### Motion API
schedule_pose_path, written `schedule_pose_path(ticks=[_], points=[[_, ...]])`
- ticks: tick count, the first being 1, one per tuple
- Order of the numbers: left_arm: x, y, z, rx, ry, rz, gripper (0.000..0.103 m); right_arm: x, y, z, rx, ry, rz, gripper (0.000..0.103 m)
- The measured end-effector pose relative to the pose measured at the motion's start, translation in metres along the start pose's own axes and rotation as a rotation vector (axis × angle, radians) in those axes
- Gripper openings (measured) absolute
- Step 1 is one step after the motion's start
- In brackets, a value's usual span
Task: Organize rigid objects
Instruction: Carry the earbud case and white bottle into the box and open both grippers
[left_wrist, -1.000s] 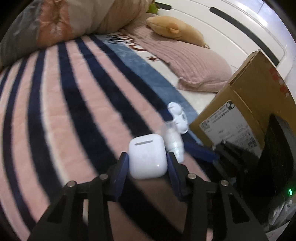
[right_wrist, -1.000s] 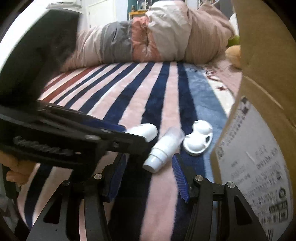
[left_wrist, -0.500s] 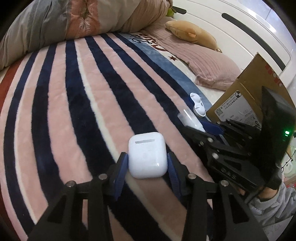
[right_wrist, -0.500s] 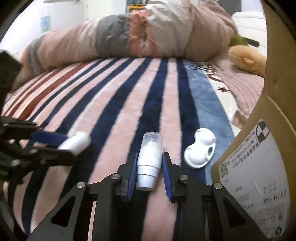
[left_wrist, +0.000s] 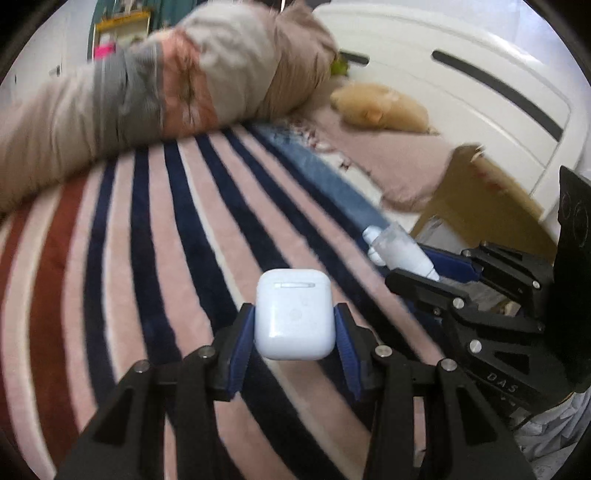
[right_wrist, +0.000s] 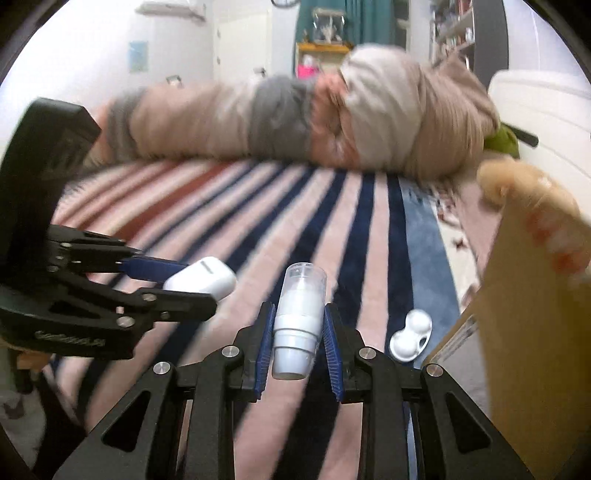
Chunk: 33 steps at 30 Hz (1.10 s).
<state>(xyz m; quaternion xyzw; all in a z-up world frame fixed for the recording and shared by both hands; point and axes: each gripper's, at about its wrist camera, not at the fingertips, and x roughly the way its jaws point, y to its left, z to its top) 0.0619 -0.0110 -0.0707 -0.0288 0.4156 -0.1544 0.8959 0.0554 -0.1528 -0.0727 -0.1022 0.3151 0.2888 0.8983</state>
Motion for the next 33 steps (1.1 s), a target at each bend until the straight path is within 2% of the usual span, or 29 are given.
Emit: schedule_pose_path(ticks=[3,7,13,19,21,24,28,33], points=[[-0.029,-0.021,0.007,0.027,-0.042,0.013,0.040,-0.037,0.002,0.005,-0.008,-0.069,-0.002,0.022],[-0.057,-0.056,0.018,0.065,-0.095,-0.008,0.040,-0.077,-0.008,0.008,-0.002,-0.141,-0.002,0.022],[-0.064,-0.122,0.043,0.146,-0.125,-0.065,0.040,-0.129,-0.048,0.002,0.034,-0.217,-0.077,0.022],[-0.034,-0.190,0.079,0.228,-0.101,-0.132,0.040,-0.161,-0.124,-0.019,0.151,-0.227,-0.185,0.022],[-0.021,-0.205,0.090,0.251,-0.080,-0.151,0.040,-0.162,-0.148,-0.026,0.182,-0.191,-0.210,0.022],[0.004,-0.223,0.106,0.289,-0.051,-0.127,0.040,-0.151,-0.177,-0.034,0.181,-0.123,-0.236,0.022],[0.039,-0.230,0.119,0.309,0.012,-0.092,0.040,-0.136,-0.190,-0.042,0.135,-0.066,-0.208,0.022],[0.068,-0.226,0.130,0.305,0.044,-0.067,0.039,-0.123,-0.200,-0.045,0.130,-0.065,-0.166,0.022]])
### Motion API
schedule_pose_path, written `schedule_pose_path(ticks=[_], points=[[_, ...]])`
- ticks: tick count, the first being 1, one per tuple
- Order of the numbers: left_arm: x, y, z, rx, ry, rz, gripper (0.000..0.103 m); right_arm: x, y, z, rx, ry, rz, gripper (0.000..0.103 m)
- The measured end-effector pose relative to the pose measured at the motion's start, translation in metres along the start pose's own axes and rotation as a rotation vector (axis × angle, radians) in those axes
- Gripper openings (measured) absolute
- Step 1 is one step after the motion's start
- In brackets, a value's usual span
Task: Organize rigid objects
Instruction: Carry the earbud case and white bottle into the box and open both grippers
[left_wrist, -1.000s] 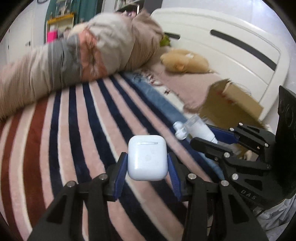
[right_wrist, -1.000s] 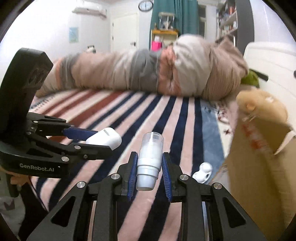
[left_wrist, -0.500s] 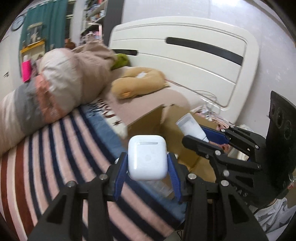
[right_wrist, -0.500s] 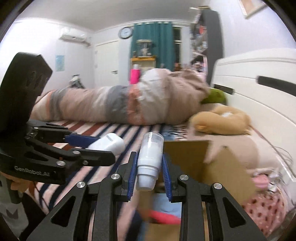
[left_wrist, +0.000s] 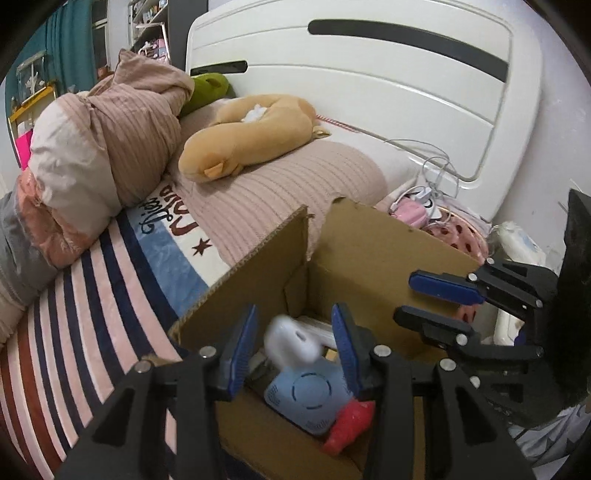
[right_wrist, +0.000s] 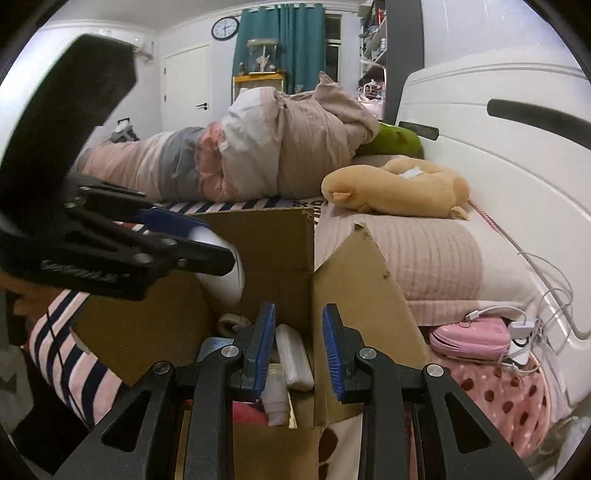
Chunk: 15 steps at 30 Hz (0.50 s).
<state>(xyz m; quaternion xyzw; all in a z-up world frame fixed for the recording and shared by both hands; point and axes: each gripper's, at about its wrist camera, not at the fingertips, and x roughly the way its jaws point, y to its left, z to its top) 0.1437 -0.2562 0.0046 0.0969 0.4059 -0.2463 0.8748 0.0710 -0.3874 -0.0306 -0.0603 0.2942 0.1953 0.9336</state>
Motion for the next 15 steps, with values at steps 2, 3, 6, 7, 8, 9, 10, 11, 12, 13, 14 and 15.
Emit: schedule_pose_path(ticks=[2,3,6,7,8,9,10,11,12,13,14,15], points=[[0.004,0.001,0.001,0.005,0.006,0.005,0.039,0.004,-0.003,-0.001,0.005,0.006,0.014,0.022],[0.006,0.001,0.002,0.010,0.010,0.009,0.039,0.006,-0.004,0.000,0.004,0.008,0.020,0.022],[0.007,0.003,0.003,0.015,0.015,0.015,0.039,0.006,-0.001,0.000,-0.008,0.011,0.028,0.022],[0.007,0.004,0.003,0.012,0.014,0.017,0.039,0.005,0.001,0.000,-0.013,0.011,0.028,0.022],[0.005,0.007,0.002,0.006,0.011,0.018,0.039,0.005,0.002,0.000,-0.017,0.013,0.025,0.022],[0.003,0.009,0.001,-0.001,0.007,0.017,0.039,0.005,0.003,0.001,-0.019,0.016,0.023,0.022],[-0.001,0.012,0.000,-0.011,0.001,0.016,0.039,0.005,0.005,0.001,-0.019,0.020,0.022,0.022],[-0.005,0.014,-0.001,-0.018,-0.005,0.014,0.040,0.005,0.006,0.001,-0.018,0.025,0.021,0.022],[-0.011,0.017,-0.004,-0.026,-0.013,0.011,0.042,0.005,0.008,0.002,-0.017,0.030,0.022,0.022],[-0.018,0.021,-0.007,-0.032,-0.024,0.010,0.046,0.005,0.009,0.003,-0.015,0.035,0.024,0.022],[-0.025,0.024,-0.010,-0.035,-0.033,0.011,0.051,0.004,0.011,0.004,-0.015,0.035,0.027,0.022],[-0.033,0.028,-0.014,-0.038,-0.044,0.015,0.053,0.001,0.015,0.005,-0.015,0.032,0.034,0.022]])
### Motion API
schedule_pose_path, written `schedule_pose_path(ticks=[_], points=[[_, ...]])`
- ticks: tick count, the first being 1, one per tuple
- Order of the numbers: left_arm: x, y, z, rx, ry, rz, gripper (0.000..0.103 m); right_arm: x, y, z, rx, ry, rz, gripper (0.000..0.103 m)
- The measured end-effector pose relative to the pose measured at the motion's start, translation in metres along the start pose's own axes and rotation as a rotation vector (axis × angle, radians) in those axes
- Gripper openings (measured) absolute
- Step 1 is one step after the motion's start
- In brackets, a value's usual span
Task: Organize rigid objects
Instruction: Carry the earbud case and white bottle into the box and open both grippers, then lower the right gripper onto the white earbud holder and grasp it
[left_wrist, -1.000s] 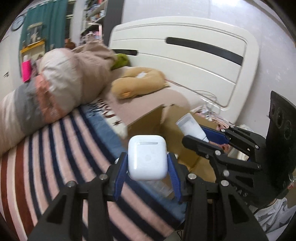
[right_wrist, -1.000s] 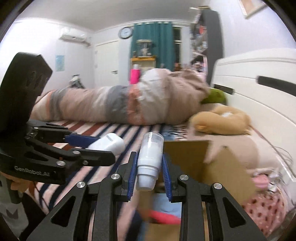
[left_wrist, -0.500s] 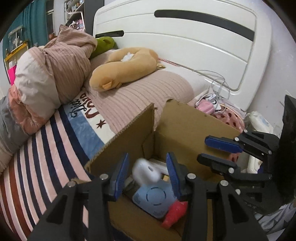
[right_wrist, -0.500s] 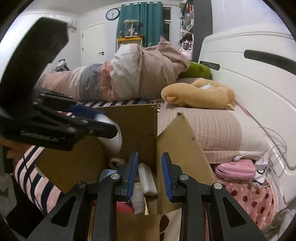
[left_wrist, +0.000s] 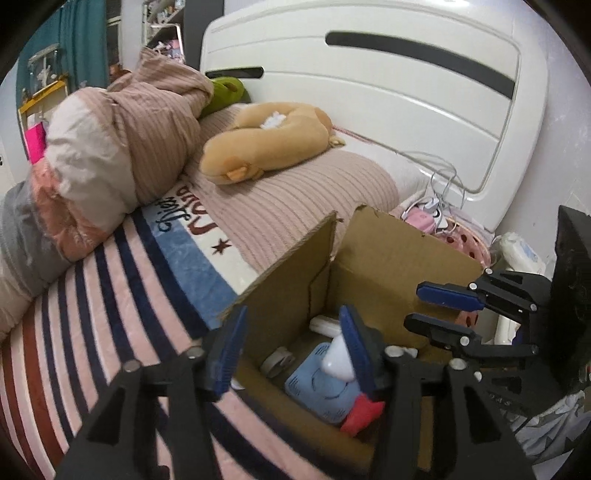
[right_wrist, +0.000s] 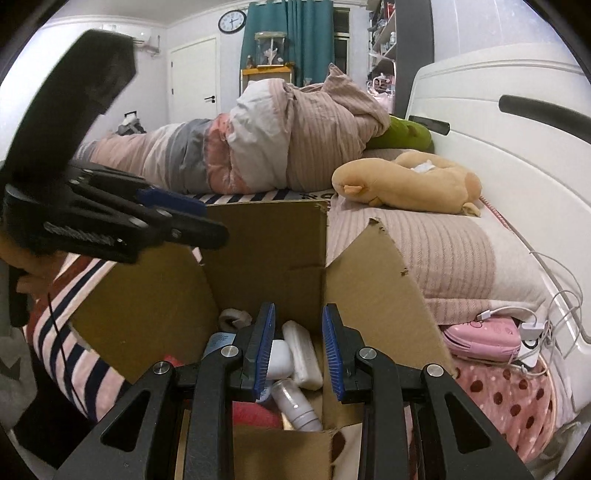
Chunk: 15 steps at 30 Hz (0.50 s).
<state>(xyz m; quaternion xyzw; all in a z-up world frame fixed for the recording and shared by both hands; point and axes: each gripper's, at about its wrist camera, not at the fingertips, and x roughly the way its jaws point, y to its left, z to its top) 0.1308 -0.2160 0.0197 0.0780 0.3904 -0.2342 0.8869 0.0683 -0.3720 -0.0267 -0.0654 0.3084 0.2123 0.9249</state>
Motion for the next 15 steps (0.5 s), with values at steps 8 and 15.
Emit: schedule_pose_path(ticks=[8,15], points=[[-0.068,0.054,-0.049,-0.083,-0.064,0.053,0.054,-0.033,0.069,0.028,-0.042,-0.085,0.123,0.022],[-0.100,0.108,-0.117,-0.148,-0.094,0.098,0.069,-0.016,0.158,0.030,-0.044,-0.032,0.255,0.028]])
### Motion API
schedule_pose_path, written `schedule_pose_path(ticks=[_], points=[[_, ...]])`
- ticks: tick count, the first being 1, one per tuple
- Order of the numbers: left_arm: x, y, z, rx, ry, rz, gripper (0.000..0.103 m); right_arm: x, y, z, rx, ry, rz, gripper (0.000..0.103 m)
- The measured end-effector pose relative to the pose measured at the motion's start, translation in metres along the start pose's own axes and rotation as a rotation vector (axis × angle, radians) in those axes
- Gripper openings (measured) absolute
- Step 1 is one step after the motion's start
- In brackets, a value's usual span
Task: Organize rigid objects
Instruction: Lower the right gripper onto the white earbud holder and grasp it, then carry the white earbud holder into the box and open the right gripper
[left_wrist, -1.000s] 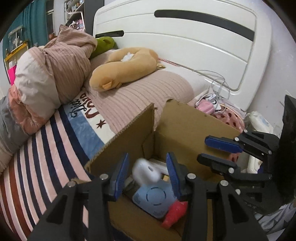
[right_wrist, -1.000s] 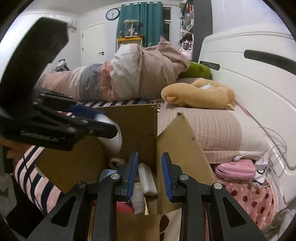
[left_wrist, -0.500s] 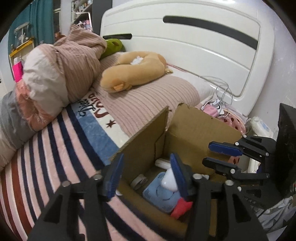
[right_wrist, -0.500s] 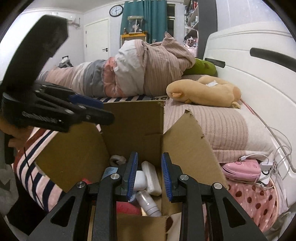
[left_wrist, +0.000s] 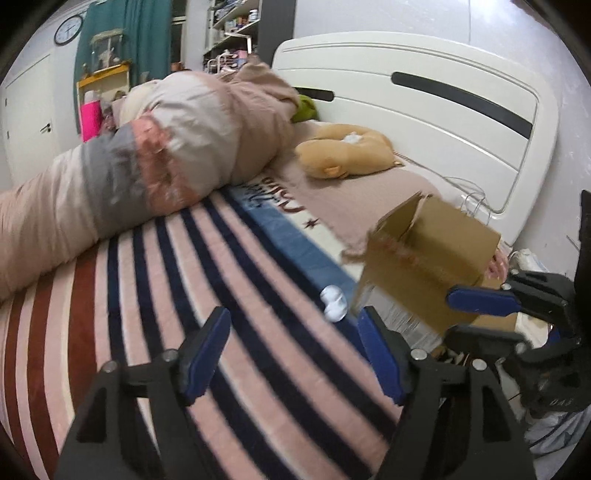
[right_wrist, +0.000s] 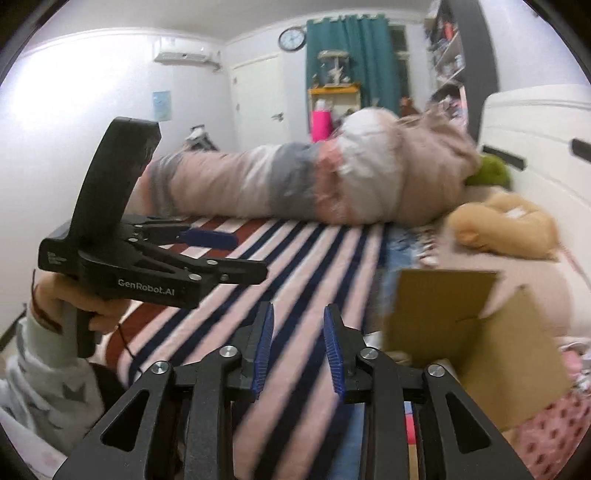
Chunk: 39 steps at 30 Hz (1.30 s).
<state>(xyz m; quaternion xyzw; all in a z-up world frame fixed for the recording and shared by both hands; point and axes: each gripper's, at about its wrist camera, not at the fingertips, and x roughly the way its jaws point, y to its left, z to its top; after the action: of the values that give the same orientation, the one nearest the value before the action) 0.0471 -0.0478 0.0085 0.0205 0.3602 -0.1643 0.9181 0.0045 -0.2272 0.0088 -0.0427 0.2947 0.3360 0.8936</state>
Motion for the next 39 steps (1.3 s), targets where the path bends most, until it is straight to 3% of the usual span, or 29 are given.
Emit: schedule_pose_path(ticks=[3,7,11,15,19,29,33,39], points=[[0.005,0.022,-0.027,-0.020,0.001,-0.025,0.070,0.040,0.014,-0.017,0.068,0.074,-0.021,0.030],[0.019,0.043,-0.055,-0.038,-0.013,-0.066,0.070,0.101,-0.002,-0.047,0.173,0.123,-0.208,0.040],[0.035,0.060,-0.071,-0.084,-0.023,-0.103,0.070,0.145,-0.028,-0.065,0.226,0.180,-0.348,0.040],[0.050,0.068,-0.076,-0.127,-0.007,-0.112,0.070,0.172,-0.059,-0.072,0.345,0.228,-0.333,0.038],[0.054,0.069,-0.079,-0.116,-0.001,-0.082,0.070,0.188,-0.063,-0.070,0.323,0.212,-0.433,0.037],[0.061,0.081,-0.081,-0.159,0.020,-0.082,0.070,0.196,-0.064,-0.057,0.274,0.196,-0.579,0.032],[0.062,0.083,-0.081,-0.179,0.020,-0.096,0.070,0.220,-0.078,-0.053,0.311,0.279,-0.548,0.032],[0.066,0.085,-0.081,-0.180,0.030,-0.082,0.070,0.223,-0.082,-0.050,0.289,0.254,-0.553,0.031]])
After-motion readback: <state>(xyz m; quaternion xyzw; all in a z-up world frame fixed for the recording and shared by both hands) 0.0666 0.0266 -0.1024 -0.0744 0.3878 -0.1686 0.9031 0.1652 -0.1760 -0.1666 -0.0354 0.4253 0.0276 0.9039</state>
